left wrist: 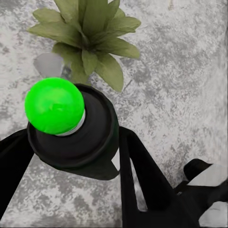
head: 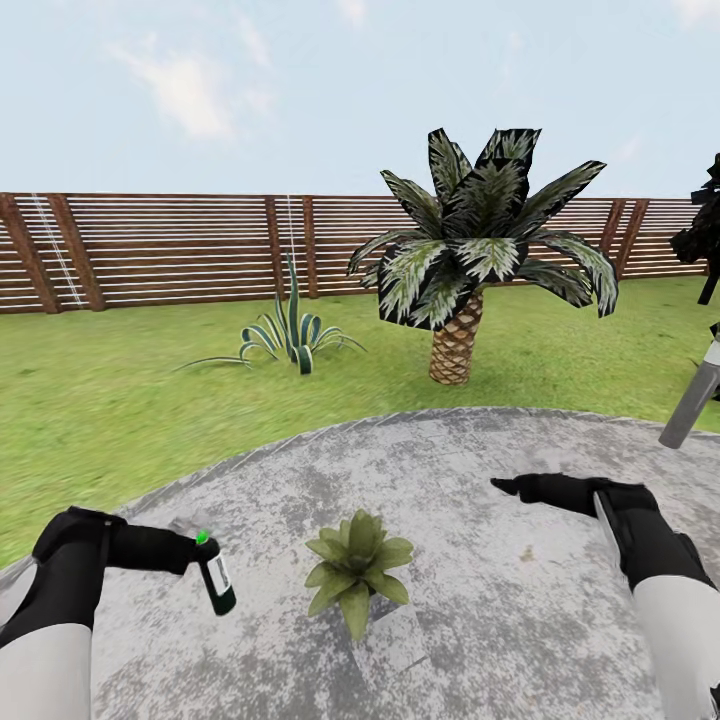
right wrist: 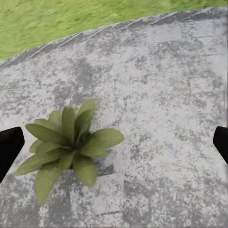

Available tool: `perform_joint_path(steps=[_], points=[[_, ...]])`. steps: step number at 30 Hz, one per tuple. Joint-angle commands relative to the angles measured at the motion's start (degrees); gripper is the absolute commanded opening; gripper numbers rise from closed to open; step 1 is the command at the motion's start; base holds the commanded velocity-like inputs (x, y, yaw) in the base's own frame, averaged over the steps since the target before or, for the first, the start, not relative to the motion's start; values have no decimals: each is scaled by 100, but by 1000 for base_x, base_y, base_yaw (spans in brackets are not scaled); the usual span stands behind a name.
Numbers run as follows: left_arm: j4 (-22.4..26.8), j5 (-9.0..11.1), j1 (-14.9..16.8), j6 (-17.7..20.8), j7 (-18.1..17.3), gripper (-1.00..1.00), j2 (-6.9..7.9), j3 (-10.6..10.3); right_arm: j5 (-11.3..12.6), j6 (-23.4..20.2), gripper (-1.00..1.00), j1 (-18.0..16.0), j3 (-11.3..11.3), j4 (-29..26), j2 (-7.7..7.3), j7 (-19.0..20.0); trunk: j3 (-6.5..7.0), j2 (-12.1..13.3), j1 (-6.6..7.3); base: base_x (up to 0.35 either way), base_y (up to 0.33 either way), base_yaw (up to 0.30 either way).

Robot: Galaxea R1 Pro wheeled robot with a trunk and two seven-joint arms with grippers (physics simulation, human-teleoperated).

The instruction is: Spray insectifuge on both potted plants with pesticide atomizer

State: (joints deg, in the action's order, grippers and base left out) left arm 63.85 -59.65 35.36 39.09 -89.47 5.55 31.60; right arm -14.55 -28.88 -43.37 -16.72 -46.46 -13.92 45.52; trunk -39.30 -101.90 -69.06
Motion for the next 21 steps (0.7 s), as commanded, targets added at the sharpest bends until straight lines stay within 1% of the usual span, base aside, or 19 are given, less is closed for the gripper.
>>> perform_joint_path(steps=[1,2,4,5,6,8,11,15,16,19,20,21], points=[[4,-77,6,388,-53,-100,-2,-2,-51,-22,100,-5,-241,-7,0,-60,-6,-3,0,0,0,0],[4,-120,6,527,-53,-100,-2,-9,-50,-22,100,-5,-327,-7,-2,-212,-6,-3,0,0,0,0],[5,-275,6,677,-53,-100,-2,-22,-49,-43,100,-5,-421,-9,-1,-685,-6,-3,0,0,0,0],[5,-385,6,715,-53,-100,-2,-29,-50,-54,100,-5,-443,-10,4,-987,-6,-3,0,0,0,0],[1,-556,6,749,-53,-100,-2,-34,-50,-64,100,-5,-462,-10,16,-1450,-6,-3,0,0,0,0],[-2,-724,6,770,-53,-100,-2,-34,-36,-84,100,-5,-479,-8,12,-1792,-6,-3,0,0,0,0],[-3,-825,6,780,-53,-100,-2,-31,-32,-302,100,-5,-487,-11,-1,-1969,-6,-3,0,0,0,0],[-72,-889,6,786,-53,-100,-11,-44,-45,-504,100,-5,-490,-12,-1,-2027,-6,-3,0,0,0,0],[-186,-902,6,789,-53,-100,-14,-62,-46,-523,100,-5,-490,-12,1,-2031,-6,-3,0,0,0,0],[-849,-947,9,792,-53,-100,-11,-196,-47,-551,100,-5,-488,-12,3,-2036,-6,-3,0,0,0,0],[-1027,-997,12,792,-53,-100,-7,-248,-47,-553,100,-5,-486,-12,3,-2037,-6,-3,0,0,0,0],[-1184,-1089,13,792,-53,-100,-7,-298,-48,-555,100,-5,-484,-12,3,-2037,-6,-3,0,0,0,-28]])
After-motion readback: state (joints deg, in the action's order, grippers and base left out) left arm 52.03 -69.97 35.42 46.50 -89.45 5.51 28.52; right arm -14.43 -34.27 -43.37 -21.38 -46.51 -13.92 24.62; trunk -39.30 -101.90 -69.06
